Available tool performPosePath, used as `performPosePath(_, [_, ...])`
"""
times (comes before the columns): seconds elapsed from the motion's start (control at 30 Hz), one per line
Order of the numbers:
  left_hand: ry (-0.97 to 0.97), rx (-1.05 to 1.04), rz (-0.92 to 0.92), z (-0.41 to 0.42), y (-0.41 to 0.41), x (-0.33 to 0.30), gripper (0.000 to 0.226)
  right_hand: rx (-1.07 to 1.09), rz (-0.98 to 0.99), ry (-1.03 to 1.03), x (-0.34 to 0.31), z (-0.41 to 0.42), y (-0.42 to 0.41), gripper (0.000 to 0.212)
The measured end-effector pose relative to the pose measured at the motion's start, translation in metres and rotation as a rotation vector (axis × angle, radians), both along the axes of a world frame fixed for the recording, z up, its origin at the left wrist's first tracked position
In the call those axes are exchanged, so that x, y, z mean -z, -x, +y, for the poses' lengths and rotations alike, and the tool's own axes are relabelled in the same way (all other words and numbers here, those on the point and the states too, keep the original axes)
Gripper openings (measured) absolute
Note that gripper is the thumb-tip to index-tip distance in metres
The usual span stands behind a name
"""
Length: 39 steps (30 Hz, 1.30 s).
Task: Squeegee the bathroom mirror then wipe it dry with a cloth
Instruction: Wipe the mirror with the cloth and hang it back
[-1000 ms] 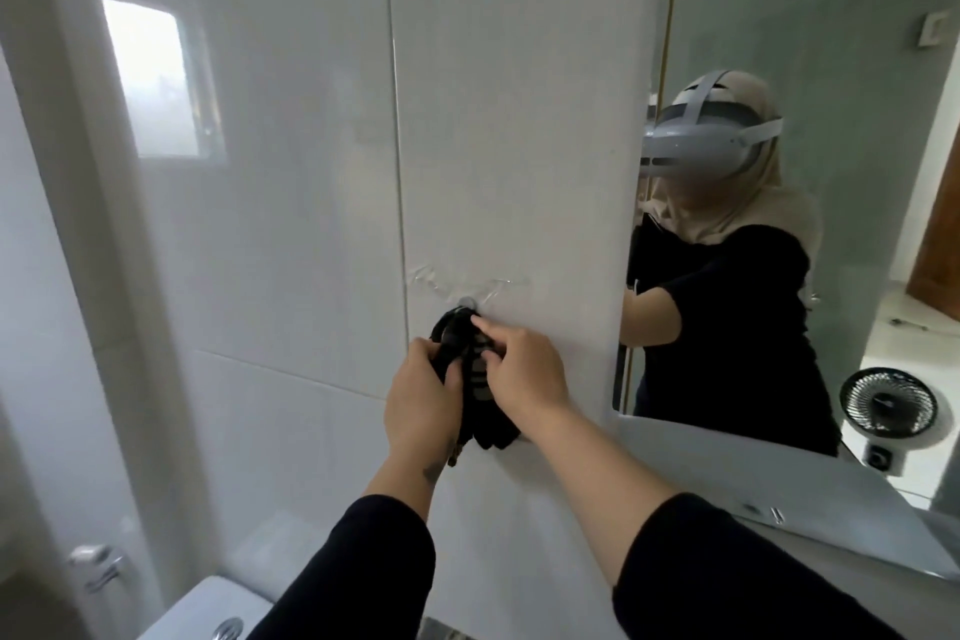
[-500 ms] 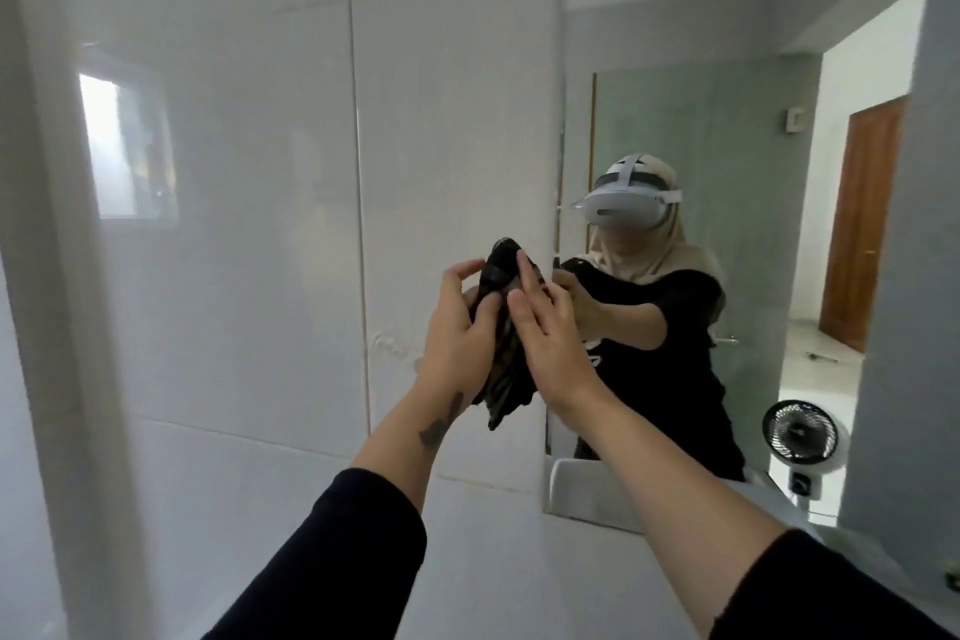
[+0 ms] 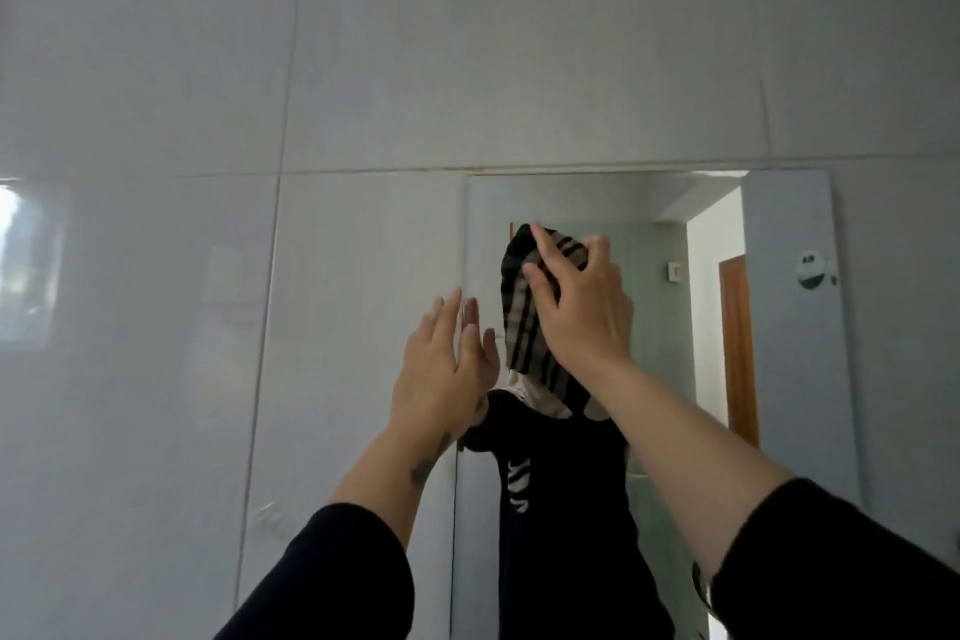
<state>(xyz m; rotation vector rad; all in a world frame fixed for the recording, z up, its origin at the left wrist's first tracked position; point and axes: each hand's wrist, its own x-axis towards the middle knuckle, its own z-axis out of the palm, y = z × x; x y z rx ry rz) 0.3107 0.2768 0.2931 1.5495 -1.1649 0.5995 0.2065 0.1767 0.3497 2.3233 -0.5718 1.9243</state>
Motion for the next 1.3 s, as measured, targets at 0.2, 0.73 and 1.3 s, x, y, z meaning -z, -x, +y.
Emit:
performPosePath(0.2, [-0.204, -0.221, -0.117, -0.038, -0.036, -0.011, 0.064, 0.196, 0.046, 0.054, -0.084, 0.003, -0.035, 0.077])
performPosePath(0.73, [-0.185, -0.246, -0.058, -0.053, -0.041, 0.001, 0.103, 0.471, -0.042, 0.244, -0.079, -0.037, -0.065, 0.057])
performPosePath(1.3, [-0.175, -0.301, -0.101, -0.058, -0.048, 0.003, 0.106, 0.651, -0.265, -0.146, -0.075, -0.149, 0.078, 0.057])
